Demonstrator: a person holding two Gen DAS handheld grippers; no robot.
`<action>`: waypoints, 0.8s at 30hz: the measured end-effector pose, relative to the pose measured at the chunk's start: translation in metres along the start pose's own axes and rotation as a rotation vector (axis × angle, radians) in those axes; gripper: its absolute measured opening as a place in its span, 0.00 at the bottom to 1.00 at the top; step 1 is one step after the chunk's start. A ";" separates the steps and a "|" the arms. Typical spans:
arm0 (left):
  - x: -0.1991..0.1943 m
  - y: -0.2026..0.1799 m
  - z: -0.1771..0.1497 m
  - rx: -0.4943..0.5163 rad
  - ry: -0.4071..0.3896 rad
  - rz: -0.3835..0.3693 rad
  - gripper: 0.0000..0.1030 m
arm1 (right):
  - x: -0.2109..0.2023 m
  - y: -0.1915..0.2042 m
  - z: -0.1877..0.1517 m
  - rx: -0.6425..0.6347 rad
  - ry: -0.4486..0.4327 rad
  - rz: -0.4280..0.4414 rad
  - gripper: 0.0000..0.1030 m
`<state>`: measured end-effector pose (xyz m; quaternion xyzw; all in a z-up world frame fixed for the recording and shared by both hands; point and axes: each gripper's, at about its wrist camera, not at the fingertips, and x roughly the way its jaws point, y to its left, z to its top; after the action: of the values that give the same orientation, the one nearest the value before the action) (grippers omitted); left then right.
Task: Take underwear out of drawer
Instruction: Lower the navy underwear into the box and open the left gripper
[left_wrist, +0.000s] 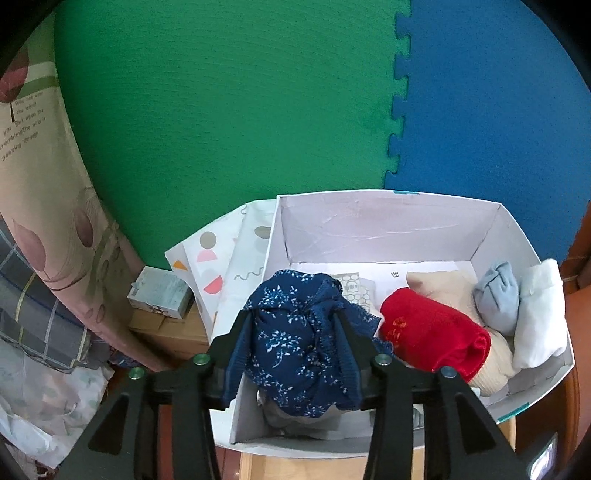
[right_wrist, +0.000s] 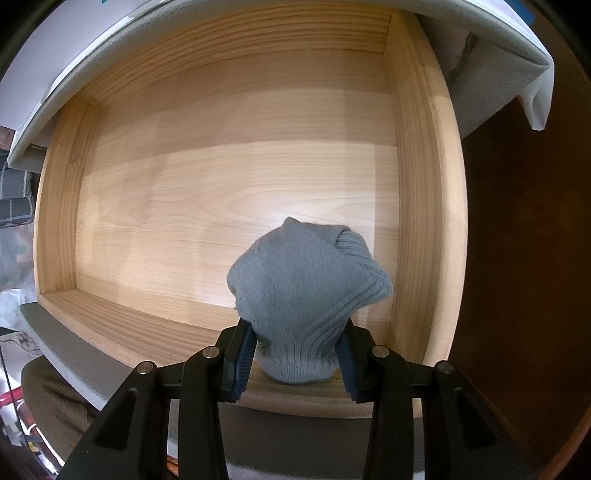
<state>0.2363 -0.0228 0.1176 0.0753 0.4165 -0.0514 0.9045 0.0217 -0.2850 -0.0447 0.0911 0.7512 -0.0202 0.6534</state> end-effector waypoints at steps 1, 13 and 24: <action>-0.002 -0.001 0.000 0.009 -0.002 0.006 0.44 | 0.000 0.001 0.000 0.000 0.000 -0.001 0.36; -0.037 -0.008 0.005 0.056 -0.070 0.015 0.44 | 0.001 0.003 -0.001 0.005 -0.006 -0.009 0.36; -0.074 -0.005 -0.006 0.077 -0.119 0.018 0.45 | 0.003 0.012 -0.001 -0.012 -0.015 -0.032 0.36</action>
<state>0.1833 -0.0241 0.1697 0.1105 0.3591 -0.0635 0.9245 0.0225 -0.2731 -0.0466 0.0749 0.7477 -0.0270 0.6593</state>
